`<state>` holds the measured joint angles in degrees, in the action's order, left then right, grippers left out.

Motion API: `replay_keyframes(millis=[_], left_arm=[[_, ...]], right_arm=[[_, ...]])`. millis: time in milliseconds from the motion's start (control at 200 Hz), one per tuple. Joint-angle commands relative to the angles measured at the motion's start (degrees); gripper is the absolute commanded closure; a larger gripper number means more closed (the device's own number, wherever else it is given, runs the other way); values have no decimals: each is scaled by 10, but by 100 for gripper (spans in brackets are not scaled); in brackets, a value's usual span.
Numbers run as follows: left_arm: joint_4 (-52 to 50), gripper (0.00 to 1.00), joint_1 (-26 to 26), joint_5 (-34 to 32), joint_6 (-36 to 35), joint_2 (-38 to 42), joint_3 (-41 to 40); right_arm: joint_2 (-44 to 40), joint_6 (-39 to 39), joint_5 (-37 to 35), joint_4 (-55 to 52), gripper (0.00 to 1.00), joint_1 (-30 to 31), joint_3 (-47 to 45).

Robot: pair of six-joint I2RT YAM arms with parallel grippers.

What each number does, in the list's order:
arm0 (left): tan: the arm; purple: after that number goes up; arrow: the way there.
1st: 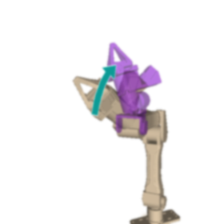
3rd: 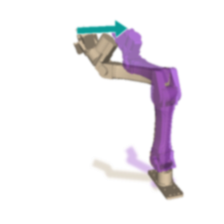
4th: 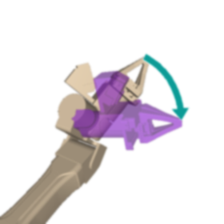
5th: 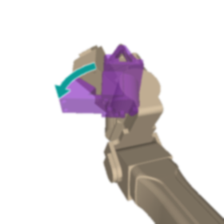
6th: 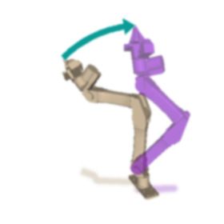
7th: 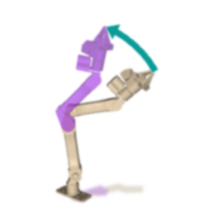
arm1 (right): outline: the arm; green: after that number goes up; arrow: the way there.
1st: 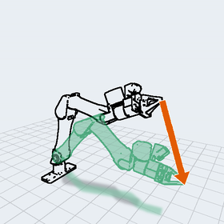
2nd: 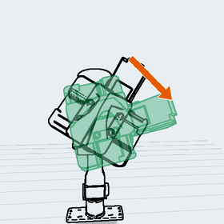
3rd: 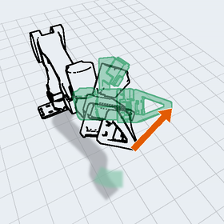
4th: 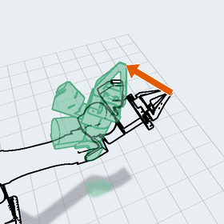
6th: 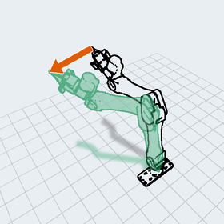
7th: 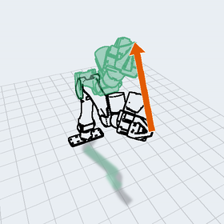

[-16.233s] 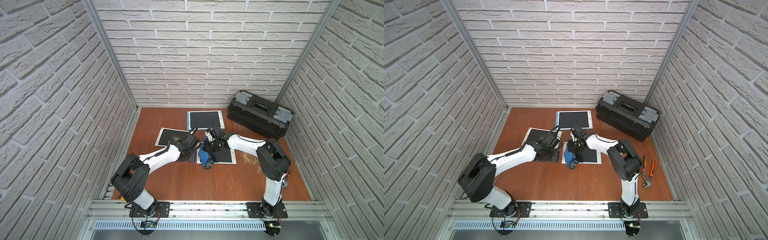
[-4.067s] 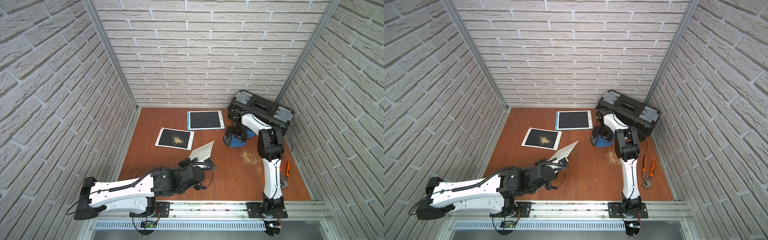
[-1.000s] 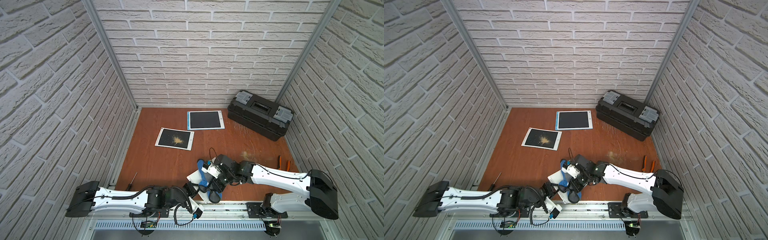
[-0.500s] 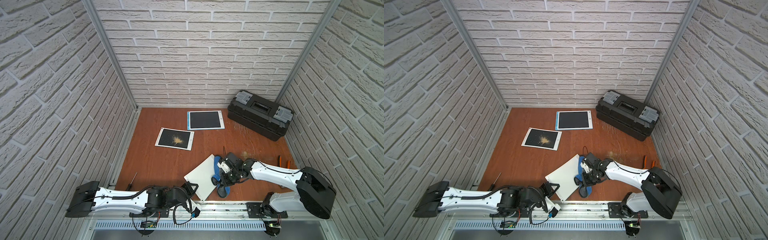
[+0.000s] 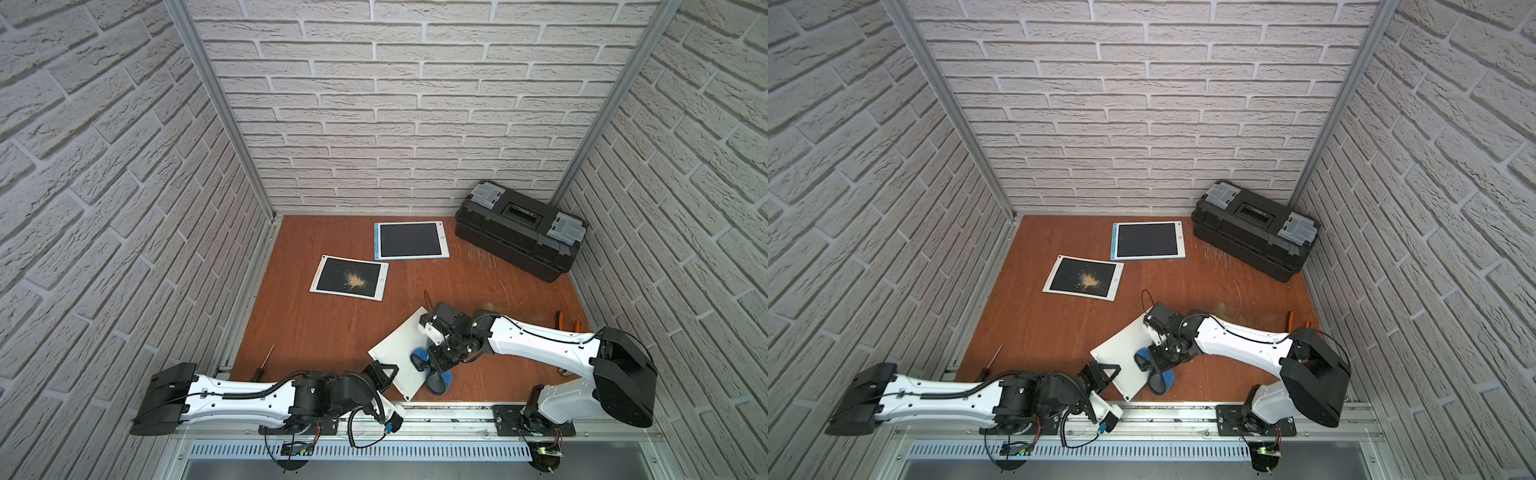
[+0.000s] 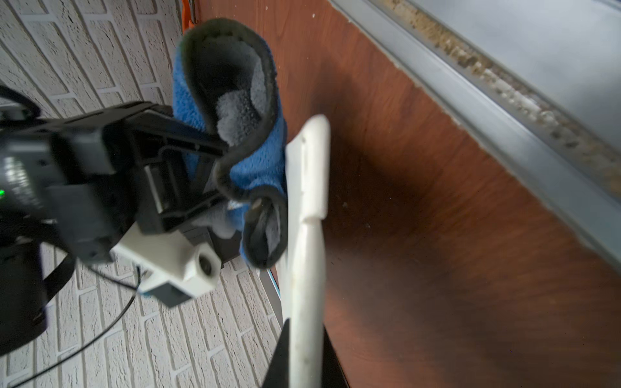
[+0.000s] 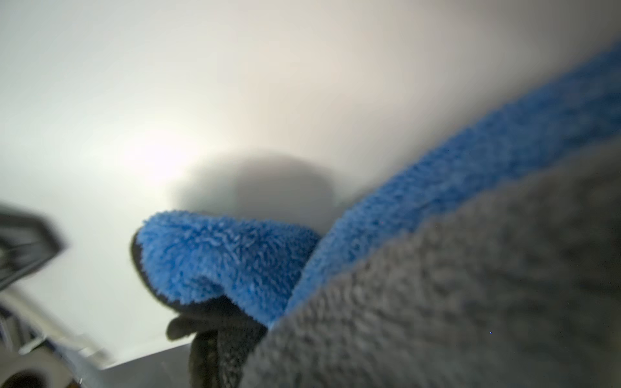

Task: Wipe the drawing tablet
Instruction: Wipe the dirt from the drawing tablet.

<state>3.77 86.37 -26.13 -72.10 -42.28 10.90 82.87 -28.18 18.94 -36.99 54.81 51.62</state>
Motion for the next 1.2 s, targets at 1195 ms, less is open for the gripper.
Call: replay_keyframes(millis=[1195], left_arm=[[-37, 100, -36, 1, 119, -16, 94]], right_arm=[[16, -15, 138, 279, 97, 2, -62]])
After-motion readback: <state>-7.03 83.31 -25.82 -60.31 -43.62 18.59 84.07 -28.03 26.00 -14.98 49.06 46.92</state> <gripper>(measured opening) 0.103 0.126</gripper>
